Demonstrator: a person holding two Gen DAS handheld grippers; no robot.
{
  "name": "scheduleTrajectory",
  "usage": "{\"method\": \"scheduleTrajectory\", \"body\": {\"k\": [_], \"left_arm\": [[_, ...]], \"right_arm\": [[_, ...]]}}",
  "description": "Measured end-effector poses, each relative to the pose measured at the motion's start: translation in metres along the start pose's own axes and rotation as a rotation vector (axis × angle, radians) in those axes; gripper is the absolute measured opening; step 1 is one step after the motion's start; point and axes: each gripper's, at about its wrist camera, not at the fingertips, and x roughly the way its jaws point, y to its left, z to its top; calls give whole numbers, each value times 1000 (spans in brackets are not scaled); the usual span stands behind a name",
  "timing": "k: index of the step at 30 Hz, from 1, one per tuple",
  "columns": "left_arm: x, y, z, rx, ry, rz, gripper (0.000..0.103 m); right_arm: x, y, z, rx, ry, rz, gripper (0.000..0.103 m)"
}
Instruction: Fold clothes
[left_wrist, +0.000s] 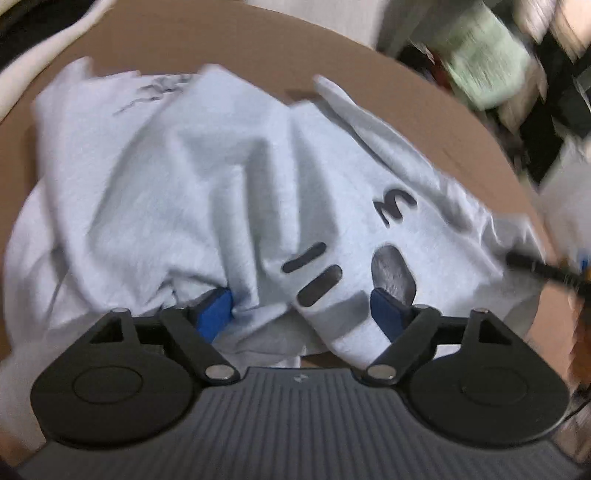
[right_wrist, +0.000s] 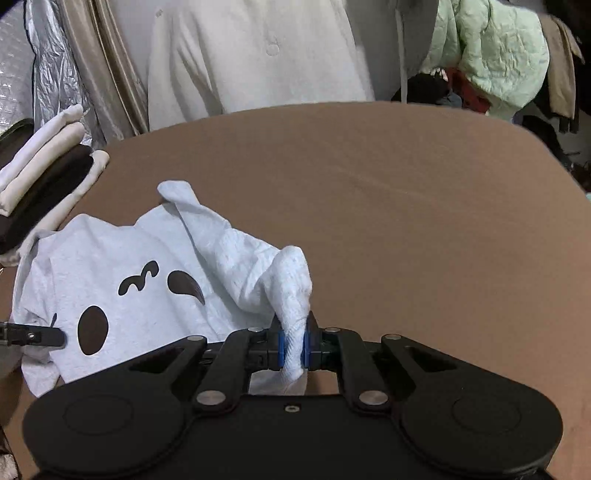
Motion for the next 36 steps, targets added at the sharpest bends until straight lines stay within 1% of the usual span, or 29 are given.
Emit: {"method": "scheduleTrajectory", "body": {"k": [1,2,3,4,5,6,8,10,12,13,14,16,17,19,20,21,23,24,25,27,28,29,30,31,32,33,34,35,36], "left_arm": [[6,-6,1,62,3,38,46],[10,-10,2,106,-5,74,39],[9,-14,2,131,-29,79,27],[2,-16,3,144,-69,77,17],[-6,-19,4,156,-110,74,13],[-20,-21,5,157,-167,66,11],[-56,-23,6,147,-298,46,10],[-92,-9,2,26,-375,-99,7],[-127,4,-3,-94,-448,-242,0],[-140,8,-9,-119,-432,-267,0],[-152,11,-15,-143,-416,-289,0],[-154,3,-23,-100,-334,-173,0],[-153,2,-28,-83,-295,-114,0],[-141,2,-34,-64,-222,-21,4],[-136,6,-35,-77,-198,15,4],[-132,9,-33,-98,-186,51,4],[-122,14,-26,-140,-175,107,11],[-117,17,-18,-158,-174,119,24],[-114,19,-9,-175,-175,138,42],[-115,25,11,-183,-194,154,56],[-125,29,23,-176,-212,160,61],[-123,34,36,-172,-232,177,65],[-118,37,49,-175,-248,214,72],[-111,41,58,-178,-256,243,75],[-105,44,67,-180,-265,271,75],[-97,47,74,-175,-266,296,75],[-86,49,78,-170,-264,325,75],[-74,52,79,-168,-255,334,75],[-61,57,78,-182,-234,313,75]], "right_arm": [[5,-1,-1,19,24,38,13],[10,-2,-3,38,48,77,13],[17,-4,-6,85,76,124,13],[24,-6,-11,130,100,167,12],[31,-7,-16,174,124,209,12],[34,-5,-20,181,122,213,12],[27,4,-20,126,83,199,12],[-4,12,-13,93,-4,222,12],[-44,9,-12,137,-90,288,12],[-63,5,-12,175,-130,320,12],[-81,-3,-16,229,-146,337,12],[-105,-11,-33,295,-133,281,12],[-111,-8,-46,274,-113,237,12],[-116,-2,-69,231,-56,156,12],[-114,1,-76,219,-24,129,12],[-110,4,-81,204,-4,103,12],[-109,11,-82,155,-3,52,12],[-113,17,-78,114,-18,33,11],[-117,23,-75,74,-34,16,11],[-132,28,-71,39,-59,29,11],[-139,26,-70,53,-59,60,11],[-147,24,-68,66,-59,90,11],[-153,24,-71,59,-49,76,11],[-156,26,-75,41,-34,43,11],[-157,31,-80,0,-10,10,11],[-154,38,-84,-50,30,3,11],[-147,44,-90,-97,92,15,11],[-143,47,-95,-124,144,21,12],[-142,49,-97,-115,158,13,16]]}}
